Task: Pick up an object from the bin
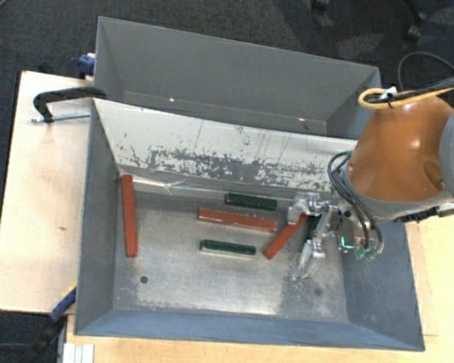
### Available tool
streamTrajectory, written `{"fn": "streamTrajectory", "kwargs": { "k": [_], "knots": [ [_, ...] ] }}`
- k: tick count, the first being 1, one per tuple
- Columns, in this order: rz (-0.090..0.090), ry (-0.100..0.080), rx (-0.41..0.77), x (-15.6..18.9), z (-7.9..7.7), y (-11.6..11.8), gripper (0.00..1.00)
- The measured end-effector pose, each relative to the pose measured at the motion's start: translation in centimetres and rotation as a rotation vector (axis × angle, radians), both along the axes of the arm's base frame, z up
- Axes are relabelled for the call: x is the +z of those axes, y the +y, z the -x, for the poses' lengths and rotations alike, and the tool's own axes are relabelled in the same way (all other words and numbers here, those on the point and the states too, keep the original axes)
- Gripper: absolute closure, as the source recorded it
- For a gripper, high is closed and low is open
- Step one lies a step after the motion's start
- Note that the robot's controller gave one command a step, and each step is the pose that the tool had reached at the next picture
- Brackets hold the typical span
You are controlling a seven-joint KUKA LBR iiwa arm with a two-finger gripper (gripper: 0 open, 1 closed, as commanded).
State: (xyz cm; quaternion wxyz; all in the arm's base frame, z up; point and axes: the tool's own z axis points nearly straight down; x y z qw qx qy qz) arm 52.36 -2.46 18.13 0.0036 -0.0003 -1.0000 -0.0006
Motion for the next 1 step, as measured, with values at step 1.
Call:
{"fn": "streamTrajectory", "kwargs": {
  "k": [1],
  "knots": [
    [0.0,-0.001,-0.156,-10.37,-0.6,4.04,0.0]
  ]
}}
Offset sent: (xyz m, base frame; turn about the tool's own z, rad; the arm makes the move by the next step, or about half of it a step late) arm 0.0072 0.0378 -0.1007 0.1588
